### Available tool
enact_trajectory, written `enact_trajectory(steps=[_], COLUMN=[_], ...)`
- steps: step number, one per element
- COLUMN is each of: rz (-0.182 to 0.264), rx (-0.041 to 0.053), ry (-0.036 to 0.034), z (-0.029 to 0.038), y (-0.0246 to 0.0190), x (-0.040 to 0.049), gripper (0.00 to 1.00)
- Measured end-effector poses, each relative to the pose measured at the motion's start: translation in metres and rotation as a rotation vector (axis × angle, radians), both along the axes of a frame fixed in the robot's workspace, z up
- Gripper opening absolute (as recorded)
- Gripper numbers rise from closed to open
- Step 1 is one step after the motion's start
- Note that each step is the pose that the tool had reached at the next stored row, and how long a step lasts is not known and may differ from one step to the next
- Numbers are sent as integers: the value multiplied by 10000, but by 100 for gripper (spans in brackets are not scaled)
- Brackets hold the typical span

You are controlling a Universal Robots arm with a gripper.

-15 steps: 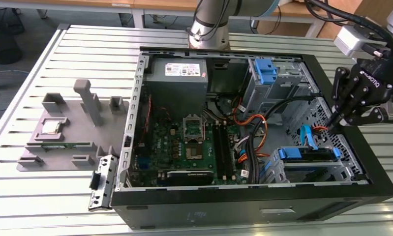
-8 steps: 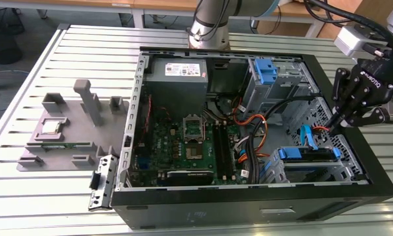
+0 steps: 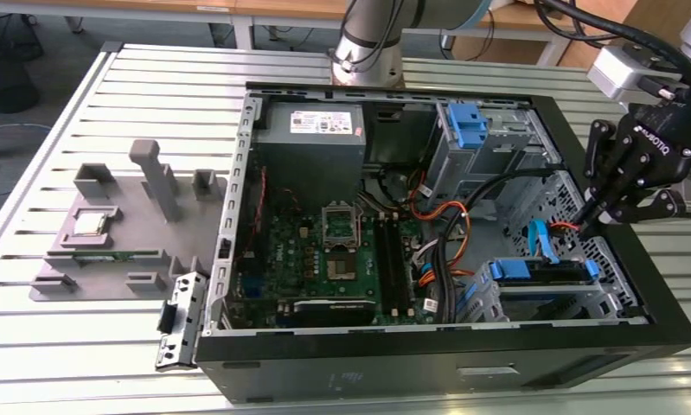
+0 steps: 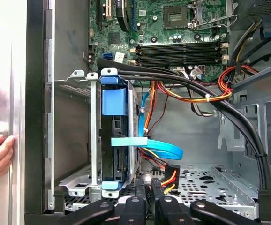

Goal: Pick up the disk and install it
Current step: 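Insert the second disk wire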

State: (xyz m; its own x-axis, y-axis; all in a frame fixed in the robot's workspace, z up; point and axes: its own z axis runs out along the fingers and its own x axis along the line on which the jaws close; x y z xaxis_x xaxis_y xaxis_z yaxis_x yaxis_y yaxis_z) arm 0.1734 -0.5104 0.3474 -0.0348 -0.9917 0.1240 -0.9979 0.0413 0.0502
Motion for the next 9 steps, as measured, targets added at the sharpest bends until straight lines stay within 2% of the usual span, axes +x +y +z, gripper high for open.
enact_trajectory(steps=[9], rz=[0], rx=[0], ry=[0], z=[0], y=[-1], x=[0], gripper=[11])
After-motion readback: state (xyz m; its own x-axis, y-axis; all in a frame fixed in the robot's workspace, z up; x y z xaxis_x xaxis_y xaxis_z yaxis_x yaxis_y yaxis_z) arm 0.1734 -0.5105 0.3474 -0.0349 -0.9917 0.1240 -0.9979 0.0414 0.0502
